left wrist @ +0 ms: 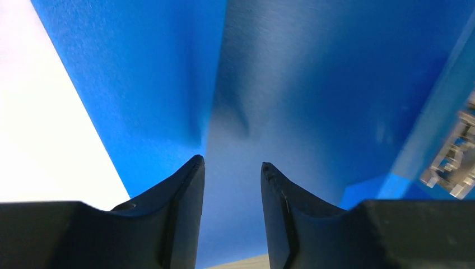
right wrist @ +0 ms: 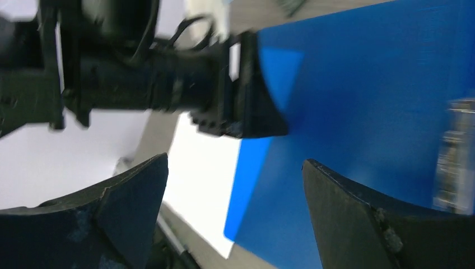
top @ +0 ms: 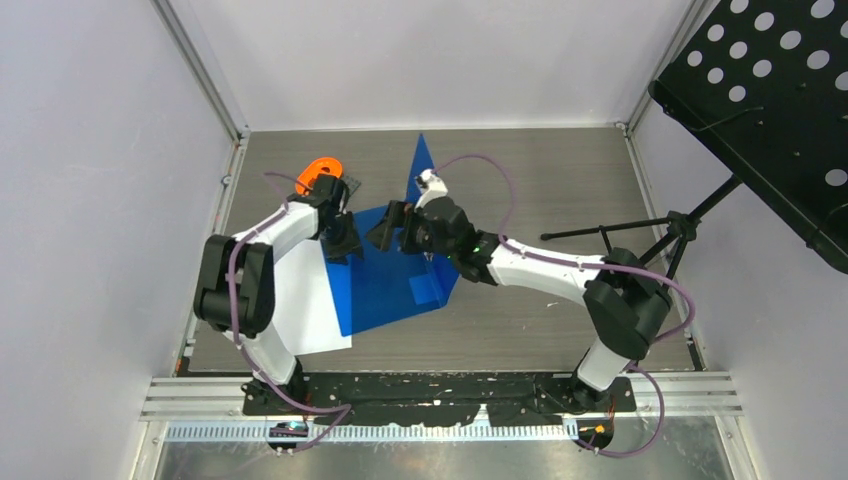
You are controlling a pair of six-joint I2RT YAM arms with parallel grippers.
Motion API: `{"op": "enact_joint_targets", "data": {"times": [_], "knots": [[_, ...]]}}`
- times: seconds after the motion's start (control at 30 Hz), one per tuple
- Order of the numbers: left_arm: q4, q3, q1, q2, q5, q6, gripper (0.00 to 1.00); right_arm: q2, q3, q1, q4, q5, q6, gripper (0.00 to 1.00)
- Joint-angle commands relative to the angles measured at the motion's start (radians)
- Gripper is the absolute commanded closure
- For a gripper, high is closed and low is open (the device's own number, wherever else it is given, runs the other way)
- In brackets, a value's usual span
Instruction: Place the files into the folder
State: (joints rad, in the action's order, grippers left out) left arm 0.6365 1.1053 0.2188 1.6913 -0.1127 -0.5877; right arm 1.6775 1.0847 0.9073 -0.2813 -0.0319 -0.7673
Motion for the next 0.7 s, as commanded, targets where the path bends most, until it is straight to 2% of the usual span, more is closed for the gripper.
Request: {"op": "enact_joint_targets", "data": {"times": [0.0,0.1,0.23,0.43,0.6,0.67], "knots": [[0.033,0.048,0.015,0.060,0.130,-0.010,0.59,-0.084,-0.013,-0.066,0.275,0.278,0.091,0.07],[0.032,0.050,0.017,0.083,0.143,-0.012,0.59,-0.099,-0.047,-0.097,0.396,0.463,0.139,0.06],[0.037,0.067,0.032,0.089,0.167,-0.021,0.60,-0.046,-0.077,-0.136,0.498,0.552,0.154,0.07],[0.046,0.107,0.056,0.098,0.151,-0.012,0.60,0.066,-0.148,-0.133,0.529,0.481,0.100,0.09],[0.042,0.119,0.098,0.107,0.131,-0.004,0.60,0.039,-0.272,-0.077,0.485,0.428,0.050,0.21],[0.035,0.107,0.122,0.098,0.125,-0.008,0.60,0.017,-0.325,-0.036,0.477,0.400,0.024,0.29]]}}
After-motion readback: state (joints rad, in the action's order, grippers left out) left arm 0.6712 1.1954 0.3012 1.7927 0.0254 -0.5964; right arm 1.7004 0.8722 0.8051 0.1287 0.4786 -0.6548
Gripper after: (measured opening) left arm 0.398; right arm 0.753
